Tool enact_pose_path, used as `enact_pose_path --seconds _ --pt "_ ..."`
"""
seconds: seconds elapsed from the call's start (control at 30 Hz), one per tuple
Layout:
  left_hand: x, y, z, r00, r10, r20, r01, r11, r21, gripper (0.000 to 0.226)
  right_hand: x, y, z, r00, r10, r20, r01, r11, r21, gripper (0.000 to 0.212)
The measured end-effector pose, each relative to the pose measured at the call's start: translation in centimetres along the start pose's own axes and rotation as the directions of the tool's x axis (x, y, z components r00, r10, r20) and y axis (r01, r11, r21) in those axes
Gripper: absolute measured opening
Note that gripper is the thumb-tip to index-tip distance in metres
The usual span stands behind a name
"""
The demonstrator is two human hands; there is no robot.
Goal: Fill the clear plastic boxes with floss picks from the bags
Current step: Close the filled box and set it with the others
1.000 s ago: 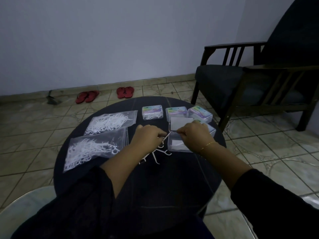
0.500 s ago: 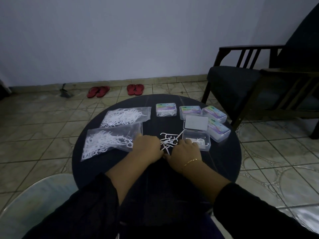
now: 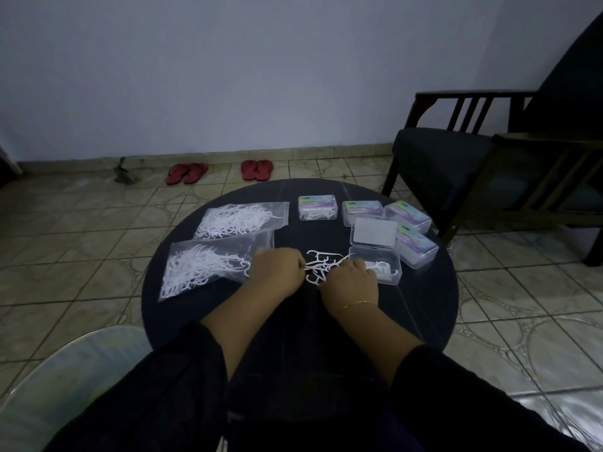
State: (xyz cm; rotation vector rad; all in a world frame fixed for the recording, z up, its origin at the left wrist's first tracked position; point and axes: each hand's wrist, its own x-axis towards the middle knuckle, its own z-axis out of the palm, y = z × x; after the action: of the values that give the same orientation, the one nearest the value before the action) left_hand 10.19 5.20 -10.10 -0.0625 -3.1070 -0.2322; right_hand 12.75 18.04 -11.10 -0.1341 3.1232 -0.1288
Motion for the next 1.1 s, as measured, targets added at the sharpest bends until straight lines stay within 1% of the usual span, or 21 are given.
enact_pose_path --seconds 0.1,0.2,0.27,0.37,0.47,0.53,0.63,0.73,0.83,0.87,0.97,1.0,1.1 --pt "0.5 -0.5 0.2 0.992 0.122 0.020 -0.124 0.984 0.131 0.028 0.4 0.5 -0.7 0.999 0.015 0.031 -0.015 1.000 -0.009 0.032" --pt "1.0 -0.6 0.8 0.979 0.202 0.044 -0.205 0.973 0.109 0.034 0.7 0.9 -1.6 0.991 0.029 0.131 -0.027 1.000 -0.016 0.034" --pt "1.2 -0.5 1.0 0.972 0.231 0.053 -0.235 0.965 0.117 0.033 0.8 1.1 -1.7 0.982 0.029 0.188 -0.024 0.999 -0.030 0.036" --pt "1.4 -0.2 0.8 0.966 0.255 0.030 -0.255 0.943 0.215 0.017 1.0 1.4 -1.8 0.973 0.008 0.232 0.002 0.999 -0.044 0.038" --pt "1.9 0.2 0.4 0.974 0.214 0.070 -0.225 0.942 0.250 0.018 1.1 1.9 -1.8 0.959 -0.021 0.283 0.029 0.999 -0.022 0.044" --pt "2.4 0.6 0.2 0.977 0.184 0.110 -0.207 0.944 0.257 0.015 1.1 2.4 -1.8 0.953 -0.039 0.301 0.045 0.999 -0.013 0.047" --pt "2.7 1.1 -0.1 0.973 0.141 0.184 -0.180 0.959 0.218 0.013 1.1 3.1 -1.5 0.951 -0.080 0.299 0.085 0.996 -0.004 0.048" --pt "2.9 1.5 -0.2 0.967 0.097 0.234 -0.141 0.974 0.177 0.018 0.8 3.9 -1.5 0.953 -0.123 0.278 0.121 0.992 0.025 0.044" --pt "3.0 1.5 -0.2 0.965 0.080 0.251 -0.119 0.982 0.146 0.016 1.1 5.1 -2.8 0.963 -0.162 0.217 0.139 0.983 0.119 0.029" --pt "3.0 1.5 -0.2 0.965 0.070 0.253 -0.106 0.986 0.132 0.016 1.4 5.7 -3.4 0.968 -0.171 0.184 0.152 0.982 0.111 0.027" --pt "2.8 1.7 -0.4 0.970 0.053 0.237 -0.078 0.992 0.097 0.018 2.5 7.8 -5.2 0.986 -0.163 0.034 0.164 0.987 -0.005 0.028" --pt "2.8 1.7 -0.5 0.972 0.051 0.231 -0.073 0.994 0.086 0.017 2.8 8.4 -5.5 0.987 -0.161 0.007 0.161 0.986 -0.049 0.028" --pt "2.6 1.8 -0.9 0.973 0.031 0.231 -0.039 0.999 0.031 0.015 3.8 9.7 -5.7 0.987 -0.161 0.031 0.164 0.971 -0.174 0.032"
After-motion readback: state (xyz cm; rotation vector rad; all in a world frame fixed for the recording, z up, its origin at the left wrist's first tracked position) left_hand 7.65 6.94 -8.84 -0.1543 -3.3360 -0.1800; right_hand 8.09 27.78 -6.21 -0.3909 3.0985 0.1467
